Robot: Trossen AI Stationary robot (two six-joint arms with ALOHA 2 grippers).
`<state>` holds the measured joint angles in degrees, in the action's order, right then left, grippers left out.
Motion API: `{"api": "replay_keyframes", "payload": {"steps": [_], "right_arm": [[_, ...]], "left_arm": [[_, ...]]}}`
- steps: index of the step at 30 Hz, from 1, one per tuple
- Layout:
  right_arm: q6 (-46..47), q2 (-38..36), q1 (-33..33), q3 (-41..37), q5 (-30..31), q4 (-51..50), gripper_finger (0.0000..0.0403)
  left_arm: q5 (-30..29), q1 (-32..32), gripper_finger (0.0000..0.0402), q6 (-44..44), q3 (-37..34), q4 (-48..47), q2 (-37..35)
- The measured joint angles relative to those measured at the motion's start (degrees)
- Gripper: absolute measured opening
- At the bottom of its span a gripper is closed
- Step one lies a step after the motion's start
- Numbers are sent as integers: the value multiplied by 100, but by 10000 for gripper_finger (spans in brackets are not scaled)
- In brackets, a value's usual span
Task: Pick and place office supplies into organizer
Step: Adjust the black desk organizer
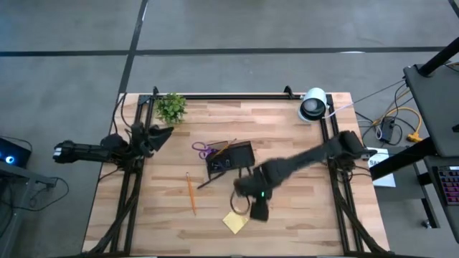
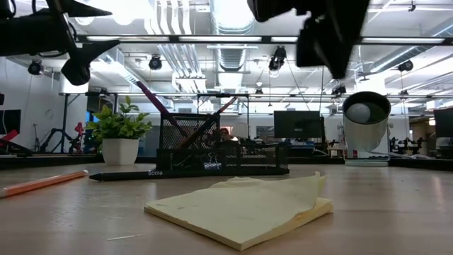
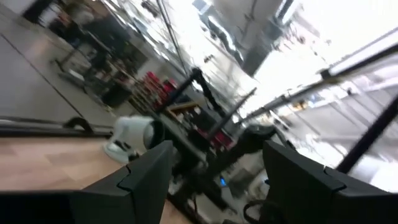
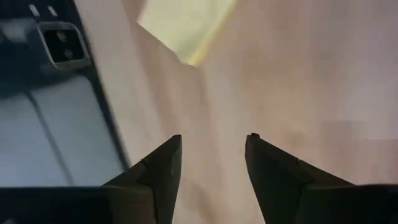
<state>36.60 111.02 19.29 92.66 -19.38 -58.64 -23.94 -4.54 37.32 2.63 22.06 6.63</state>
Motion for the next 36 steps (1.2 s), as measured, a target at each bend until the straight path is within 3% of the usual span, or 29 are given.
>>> {"api": "replay_keyframes", "payload": {"steps": [3,7,9,13,17,20,24,27,30,36], "right_arm": [[1669,0,357,-538,351,1371,164],[3747,23,717,-1070,1812,3126,164],[4034,113,826,-1130,2414,3637,164],[2491,435,938,-839,2704,3724,164],[341,799,948,-201,2684,3122,164],[-808,1102,881,317,2691,2501,164],[-1553,1404,781,986,2735,1490,164],[-1639,1469,745,1205,3188,762,164],[-2026,1459,641,1189,3571,824,164],[-3226,1492,-133,1013,2689,1642,164]], "left_arm": [[453,0,235,-12,-31,-85,51],[1378,0,235,-10,-38,-530,158],[1809,-2,235,4,-41,-790,230],[2705,-2,235,7,-41,-1092,361],[4008,-2,235,341,-41,-1114,523],[4556,-59,233,557,-10,-1138,653],[4548,-232,210,-243,214,-1642,912],[4301,-275,186,-728,421,-1950,1205],[4289,-273,171,-967,628,-2130,1593],[4142,-275,166,-915,645,-2175,2199]]}}
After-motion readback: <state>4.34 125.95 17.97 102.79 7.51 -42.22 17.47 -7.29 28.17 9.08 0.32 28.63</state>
